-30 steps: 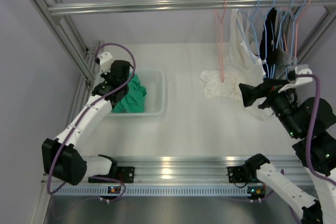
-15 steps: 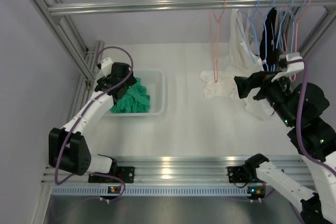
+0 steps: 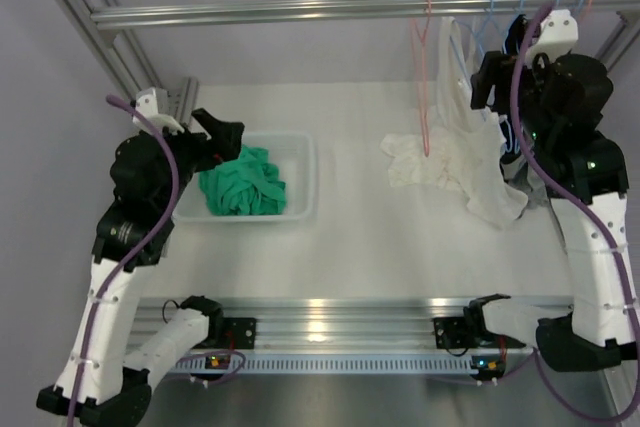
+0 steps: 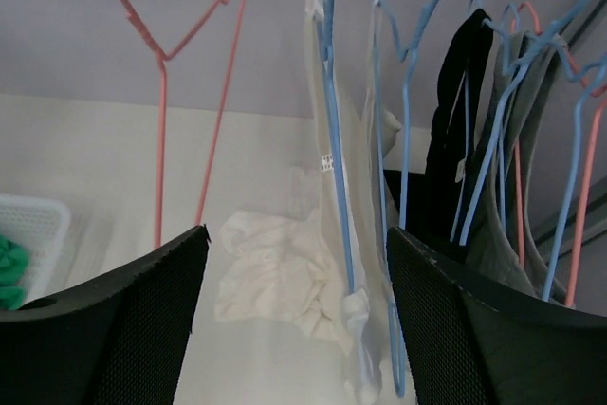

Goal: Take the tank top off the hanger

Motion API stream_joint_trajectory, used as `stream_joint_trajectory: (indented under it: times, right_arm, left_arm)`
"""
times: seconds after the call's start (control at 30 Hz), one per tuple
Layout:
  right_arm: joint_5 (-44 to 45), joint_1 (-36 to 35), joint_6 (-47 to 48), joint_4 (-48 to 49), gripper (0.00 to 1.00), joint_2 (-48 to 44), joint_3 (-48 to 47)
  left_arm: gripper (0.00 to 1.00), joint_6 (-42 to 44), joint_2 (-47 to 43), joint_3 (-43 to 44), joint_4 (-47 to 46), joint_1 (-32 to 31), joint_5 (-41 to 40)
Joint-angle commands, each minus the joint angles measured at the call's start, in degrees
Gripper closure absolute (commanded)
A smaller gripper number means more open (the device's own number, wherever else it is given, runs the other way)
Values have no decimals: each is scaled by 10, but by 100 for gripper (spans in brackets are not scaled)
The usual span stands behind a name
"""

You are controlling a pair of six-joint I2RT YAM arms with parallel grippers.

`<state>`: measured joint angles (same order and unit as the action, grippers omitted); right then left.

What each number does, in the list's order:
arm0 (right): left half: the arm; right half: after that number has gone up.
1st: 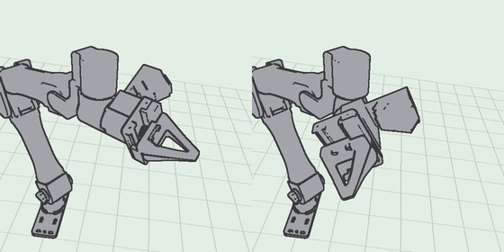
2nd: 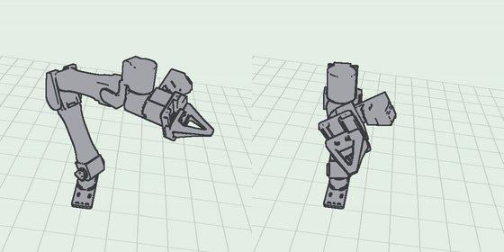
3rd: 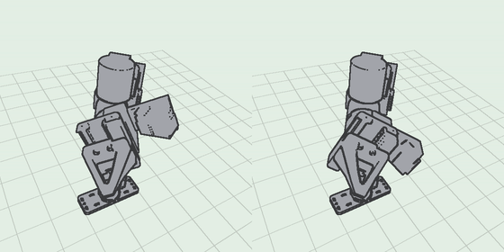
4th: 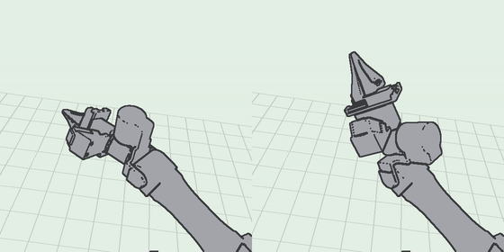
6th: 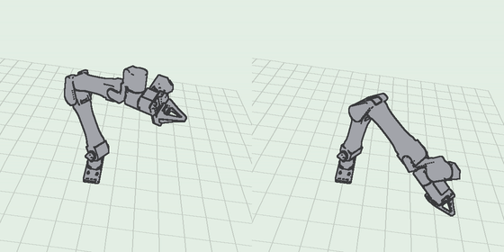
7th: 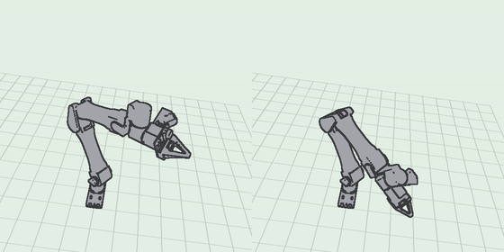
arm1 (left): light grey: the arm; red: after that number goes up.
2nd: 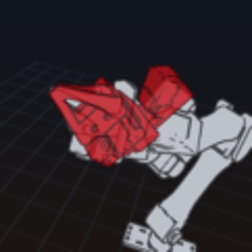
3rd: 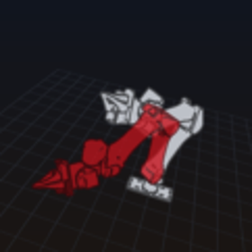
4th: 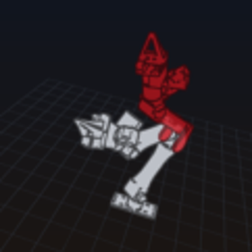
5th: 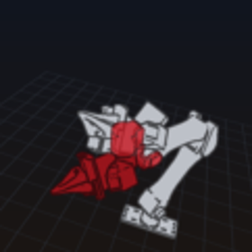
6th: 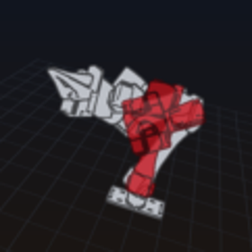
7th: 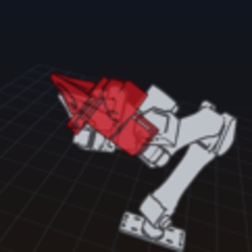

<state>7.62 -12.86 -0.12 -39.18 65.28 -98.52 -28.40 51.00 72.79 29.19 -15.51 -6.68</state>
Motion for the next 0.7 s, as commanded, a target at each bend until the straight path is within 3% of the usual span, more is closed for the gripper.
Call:
stream_joint_trajectory:
  times: [0.0,0.1,0.2,0.3,0.47,0.67]
  right_arm:
    - [-52,28,54,-49,27,35,-37]
    - [-73,40,78,-50,32,73,-57]
    - [-62,49,86,-54,35,111,-76]
    - [-33,52,95,-53,37,133,-89]
    - [-46,57,101,-53,40,152,-90]
    - [-72,57,91,-50,56,169,-59]
  left_arm:
    - [1,61,-33,-30,36,0,188]
    - [1,75,-70,-84,36,0,208]
    - [1,76,-104,-142,36,0,138]
    - [1,88,-120,-172,36,0,117]
    - [1,94,-111,-193,36,0,119]
    - [1,99,-99,-197,35,0,121]
